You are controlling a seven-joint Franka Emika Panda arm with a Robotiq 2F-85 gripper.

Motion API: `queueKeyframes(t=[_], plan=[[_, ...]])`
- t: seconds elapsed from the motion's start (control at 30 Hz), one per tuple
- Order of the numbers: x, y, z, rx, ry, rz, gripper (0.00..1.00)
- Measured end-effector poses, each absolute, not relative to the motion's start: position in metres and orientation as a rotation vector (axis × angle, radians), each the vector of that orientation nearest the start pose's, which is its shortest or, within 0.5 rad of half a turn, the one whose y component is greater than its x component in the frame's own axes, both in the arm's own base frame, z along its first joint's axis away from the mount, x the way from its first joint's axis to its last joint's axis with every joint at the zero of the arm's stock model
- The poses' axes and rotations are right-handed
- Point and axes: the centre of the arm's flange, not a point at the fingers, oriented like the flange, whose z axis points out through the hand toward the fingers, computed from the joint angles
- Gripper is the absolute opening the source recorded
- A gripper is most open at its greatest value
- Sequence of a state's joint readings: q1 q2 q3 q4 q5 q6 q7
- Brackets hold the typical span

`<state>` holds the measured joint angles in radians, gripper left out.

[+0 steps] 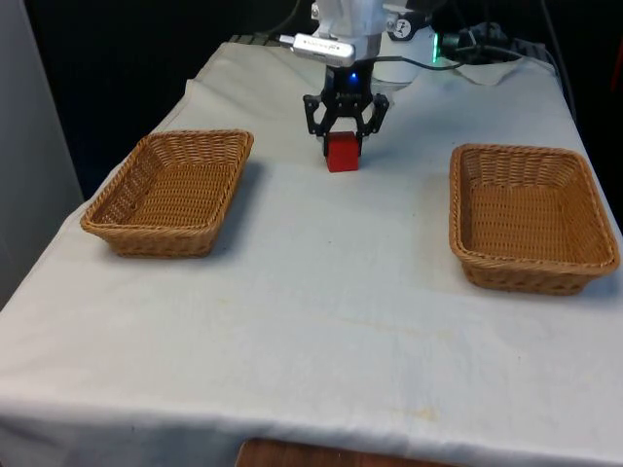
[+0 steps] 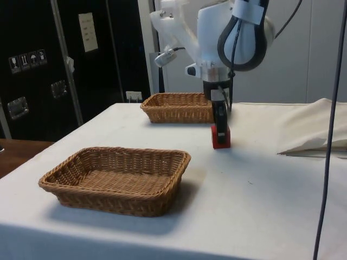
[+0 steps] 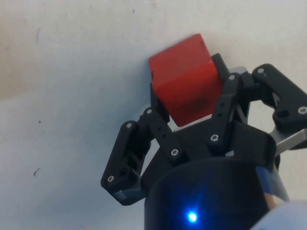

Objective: Pick up the red cube and place it into the right basket.

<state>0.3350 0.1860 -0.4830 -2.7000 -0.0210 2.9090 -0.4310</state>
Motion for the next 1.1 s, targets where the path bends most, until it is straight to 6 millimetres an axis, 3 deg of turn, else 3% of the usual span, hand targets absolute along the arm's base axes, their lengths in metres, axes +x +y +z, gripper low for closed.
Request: queueKeyframes(t=[0.73, 1.1], plan=[[0.425, -0.077, 0.251, -3.141, -0.420, -0.096, 0.03], [0.453, -0.101, 0.291, -3.136, -0.400, -0.096, 0.03]])
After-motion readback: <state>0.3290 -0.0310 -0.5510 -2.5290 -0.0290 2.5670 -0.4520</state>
